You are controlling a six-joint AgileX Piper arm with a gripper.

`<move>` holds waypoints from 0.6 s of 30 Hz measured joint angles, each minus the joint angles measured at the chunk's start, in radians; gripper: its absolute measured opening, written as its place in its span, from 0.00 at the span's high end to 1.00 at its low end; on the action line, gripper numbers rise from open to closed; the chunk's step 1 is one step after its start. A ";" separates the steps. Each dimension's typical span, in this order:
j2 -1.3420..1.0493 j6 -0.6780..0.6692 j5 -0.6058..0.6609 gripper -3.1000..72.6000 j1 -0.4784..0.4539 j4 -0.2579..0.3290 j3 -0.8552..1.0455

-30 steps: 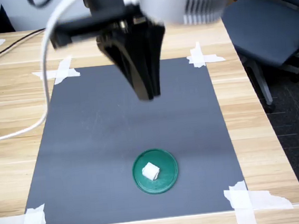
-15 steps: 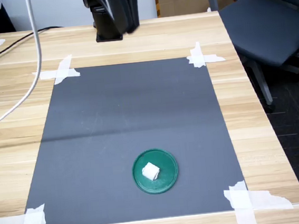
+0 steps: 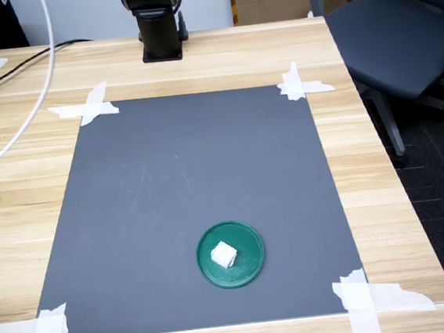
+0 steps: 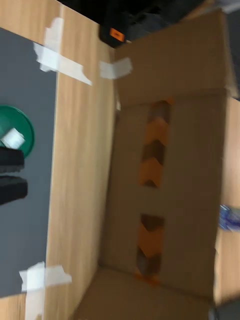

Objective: Grasp a white terminal and put it in the green lid.

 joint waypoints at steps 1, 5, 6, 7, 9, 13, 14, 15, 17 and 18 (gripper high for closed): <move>-0.031 0.000 -0.022 0.99 -0.001 0.001 0.029; -0.187 -0.013 -0.100 0.99 -0.002 0.005 0.197; -0.225 -0.023 -0.112 0.99 -0.004 0.008 0.241; -0.262 -0.034 -0.118 0.99 -0.006 0.008 0.285; -0.333 -0.045 -0.120 0.99 -0.023 0.008 0.369; -0.478 -0.056 -0.119 0.99 -0.083 0.008 0.518; -0.516 -0.056 -0.119 0.99 -0.096 0.008 0.549; -0.551 -0.056 -0.118 0.99 -0.106 0.008 0.576; -0.611 -0.056 -0.118 0.99 -0.114 0.008 0.618; -0.635 -0.057 -0.118 0.99 -0.115 0.008 0.635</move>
